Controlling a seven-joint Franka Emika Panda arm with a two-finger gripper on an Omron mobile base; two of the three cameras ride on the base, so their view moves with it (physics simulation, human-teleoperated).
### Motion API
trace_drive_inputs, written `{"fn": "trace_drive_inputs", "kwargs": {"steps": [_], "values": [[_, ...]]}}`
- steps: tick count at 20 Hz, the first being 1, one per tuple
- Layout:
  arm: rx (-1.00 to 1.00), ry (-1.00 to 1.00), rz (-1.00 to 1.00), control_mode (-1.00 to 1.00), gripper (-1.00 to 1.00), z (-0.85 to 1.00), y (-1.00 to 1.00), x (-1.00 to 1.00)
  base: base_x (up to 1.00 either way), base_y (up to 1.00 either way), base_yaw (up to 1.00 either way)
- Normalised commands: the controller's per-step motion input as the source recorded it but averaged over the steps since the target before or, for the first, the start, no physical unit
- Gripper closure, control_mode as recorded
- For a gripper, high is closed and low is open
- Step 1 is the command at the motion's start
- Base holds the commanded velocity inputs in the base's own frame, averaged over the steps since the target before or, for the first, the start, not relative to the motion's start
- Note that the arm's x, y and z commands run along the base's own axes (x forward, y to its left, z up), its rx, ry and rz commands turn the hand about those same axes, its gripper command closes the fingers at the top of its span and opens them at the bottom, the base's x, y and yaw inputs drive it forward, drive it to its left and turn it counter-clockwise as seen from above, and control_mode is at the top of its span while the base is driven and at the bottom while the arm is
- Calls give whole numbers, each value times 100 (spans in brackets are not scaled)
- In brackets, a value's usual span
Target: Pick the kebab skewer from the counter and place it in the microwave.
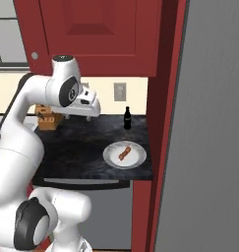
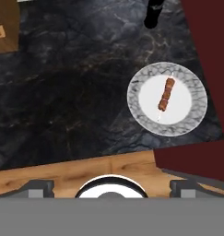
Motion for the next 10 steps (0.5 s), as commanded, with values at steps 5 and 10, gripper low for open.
{"fn": "trace_drive_inputs", "kwargs": {"steps": [5, 10], "values": [[0, 9, -26, -100, -100, -100, -78, -2, 0, 0, 0], [0, 11, -19, -100, -100, -100, -32, 81, 0, 0, 0]]}}
